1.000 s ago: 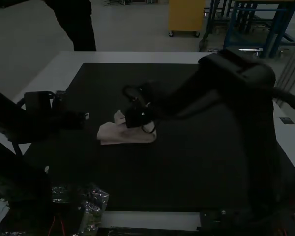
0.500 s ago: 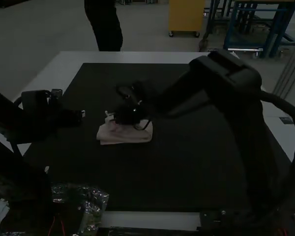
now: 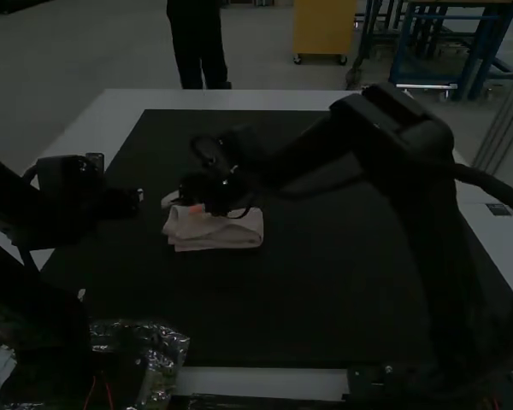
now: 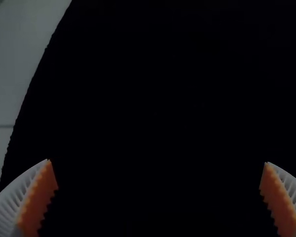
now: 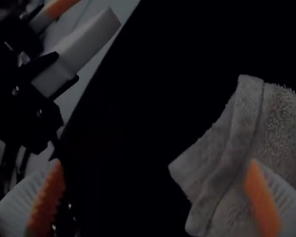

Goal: Fold the towel.

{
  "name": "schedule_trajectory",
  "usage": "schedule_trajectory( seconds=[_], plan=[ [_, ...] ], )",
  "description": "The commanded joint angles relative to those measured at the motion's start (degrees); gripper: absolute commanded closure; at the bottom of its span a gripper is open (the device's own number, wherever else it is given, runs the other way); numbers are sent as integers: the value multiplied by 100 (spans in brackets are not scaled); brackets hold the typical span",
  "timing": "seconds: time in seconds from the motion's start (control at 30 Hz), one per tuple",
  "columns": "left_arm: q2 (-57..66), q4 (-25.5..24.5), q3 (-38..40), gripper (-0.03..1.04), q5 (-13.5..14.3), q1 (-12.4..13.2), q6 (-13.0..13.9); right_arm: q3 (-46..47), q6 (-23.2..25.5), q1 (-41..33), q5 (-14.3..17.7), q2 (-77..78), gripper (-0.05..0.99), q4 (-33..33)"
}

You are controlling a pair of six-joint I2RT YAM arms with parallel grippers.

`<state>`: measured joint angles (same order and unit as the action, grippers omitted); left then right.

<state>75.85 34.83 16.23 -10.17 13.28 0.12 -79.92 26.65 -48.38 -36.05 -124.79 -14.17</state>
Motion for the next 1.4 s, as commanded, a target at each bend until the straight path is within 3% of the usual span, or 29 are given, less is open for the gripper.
schedule_trajectory(
  seconds=[0.0, 0.07, 0.13, 0.17, 0.2, 0.3, 0.7, 0.97, 1.37],
  plan=[
    [61, 59, -32, 4, 147, 52, -65, -129, -169, -5, -139, 377, 9, 46],
    [61, 59, -32, 4, 147, 52, -65, -120, -161, 57, -156, 544, 16, 38],
    [61, 68, -41, 4, 147, 52, -74, -76, -196, 145, -306, 746, 52, 29],
    [61, 77, -32, 4, 156, 52, -74, -6, -310, 197, -385, 878, 83, -33],
    [61, 77, -41, 4, 147, 52, -82, 91, -424, 259, -279, 1018, 95, -147],
    [61, 85, -41, 4, 147, 52, -82, 477, -433, 329, -130, 1203, 96, -727],
    [61, 147, -50, 4, 112, 26, -65, 1576, -618, 602, -112, 842, 96, -1949],
    [61, 182, -50, 4, 86, 17, -65, 1558, -591, 602, -112, 394, 96, -2511],
    [61, 200, -50, 4, -90, 43, -82, 1049, -582, 567, -112, -326, 96, -2687]
  ],
)
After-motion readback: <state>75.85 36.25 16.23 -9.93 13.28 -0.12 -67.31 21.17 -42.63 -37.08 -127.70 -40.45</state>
